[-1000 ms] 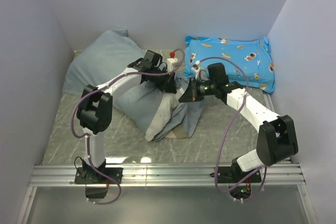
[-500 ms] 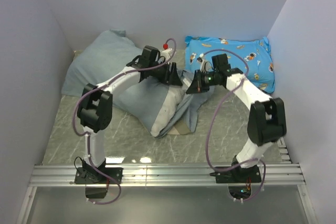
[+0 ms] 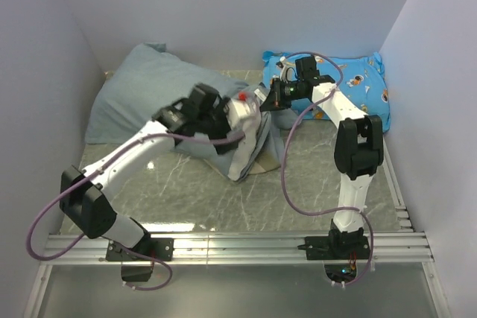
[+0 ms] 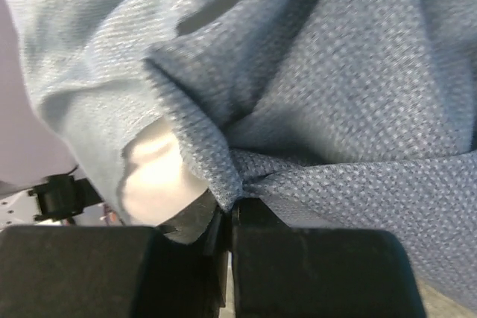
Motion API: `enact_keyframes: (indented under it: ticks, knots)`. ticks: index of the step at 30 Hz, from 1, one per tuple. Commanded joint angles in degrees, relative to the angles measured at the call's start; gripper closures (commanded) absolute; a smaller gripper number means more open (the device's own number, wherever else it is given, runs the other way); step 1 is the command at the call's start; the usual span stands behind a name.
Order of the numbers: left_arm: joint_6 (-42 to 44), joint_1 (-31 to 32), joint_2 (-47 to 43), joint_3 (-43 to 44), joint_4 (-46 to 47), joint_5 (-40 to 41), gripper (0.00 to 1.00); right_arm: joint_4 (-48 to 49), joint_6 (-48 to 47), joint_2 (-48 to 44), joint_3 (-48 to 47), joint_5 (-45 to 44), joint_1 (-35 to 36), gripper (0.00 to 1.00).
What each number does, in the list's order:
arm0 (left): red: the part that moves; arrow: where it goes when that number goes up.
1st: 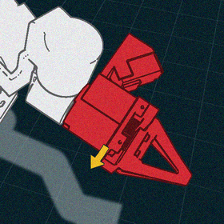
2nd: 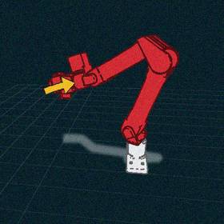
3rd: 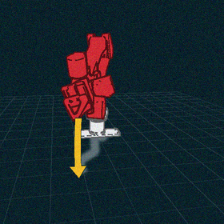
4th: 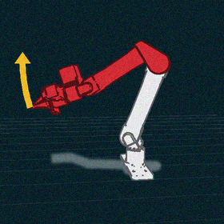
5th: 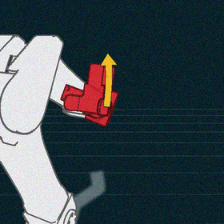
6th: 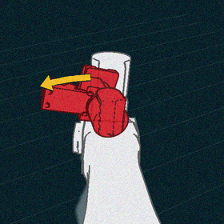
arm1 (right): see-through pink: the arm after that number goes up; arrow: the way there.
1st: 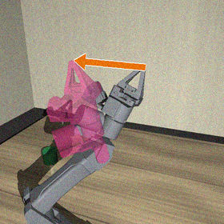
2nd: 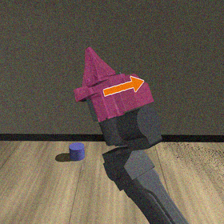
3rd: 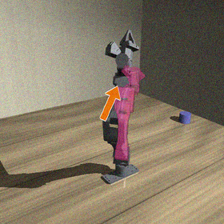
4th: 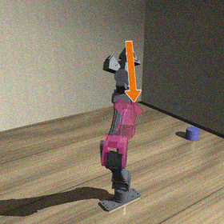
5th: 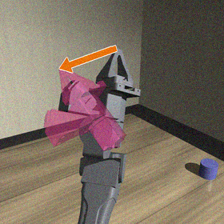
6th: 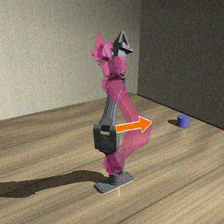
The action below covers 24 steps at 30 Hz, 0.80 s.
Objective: Put the pillow into the pillowcase
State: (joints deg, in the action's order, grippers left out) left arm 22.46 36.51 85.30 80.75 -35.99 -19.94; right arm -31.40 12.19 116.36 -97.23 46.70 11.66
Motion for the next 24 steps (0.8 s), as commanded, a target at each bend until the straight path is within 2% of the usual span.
enact_keyframes:
  ticks: [1, 2, 3, 5, 6, 11, 14, 17, 18, 20, 21, 22, 24]
  knots:
    - [12.5, 5.5, 0.2, -7.0, -0.2, 7.4, 0.10, -0.7, 1.3, -6.0, 1.9, 3.5, 0.8, 0.94]
    - [13.4, 6.0, 1.1, -7.9, 2.2, 8.6, 0.10, -1.6, 1.1, -6.7, 4.1, 3.2, 0.8, 0.91]
    - [14.4, 7.1, 1.7, -8.6, 3.6, 9.0, 0.10, -2.2, 0.9, -7.4, 5.2, 2.4, 0.8, 0.77]
    - [18.5, 8.4, 3.5, -10.2, 5.9, 11.8, 0.10, -4.1, -0.1, -8.3, 7.7, -0.2, 0.9, 0.67]
    - [19.6, 9.4, 3.9, -10.9, 9.3, 13.0, 0.09, -4.5, -0.1, -8.5, 8.7, -1.2, 0.8, 0.55]
    - [23.8, 10.6, 11.5, -10.5, 13.3, 19.8, 0.11, -9.2, -1.0, -9.4, 13.4, -6.3, 0.1, 0.50]
    - [21.1, 10.2, 15.9, -9.0, 15.4, 22.8, 0.24, -10.3, -1.3, -11.5, 16.0, -9.4, -0.8, 0.50]
    - [14.8, 9.2, 20.6, -3.0, 11.6, 20.7, 0.61, -11.4, -1.8, -13.0, 17.8, -12.0, -1.1, 0.50]
    - [13.2, 8.1, 21.7, 1.4, 9.8, 18.6, 0.76, -11.2, -1.7, -14.0, 18.3, -12.0, -1.3, 0.50]
    - [8.8, 6.6, 23.6, 5.0, 5.8, 11.9, 0.94, -10.4, -1.0, -14.6, 19.1, -11.9, -1.2, 0.51]
    - [8.0, 5.2, 23.9, 8.1, 4.4, 9.0, 1.00, -9.9, 0.7, -14.8, 19.2, -10.2, -1.2, 0.52]
    - [7.0, 4.4, 24.3, 9.2, 2.8, 3.7, 1.00, -9.0, 2.1, -14.8, 19.4, -10.0, -1.2, 0.52]
    - [5.9, 3.0, 24.4, 11.2, 0.9, 0.8, 1.00, -5.5, 4.8, -14.8, 19.5, -10.2, -1.0, 0.52]
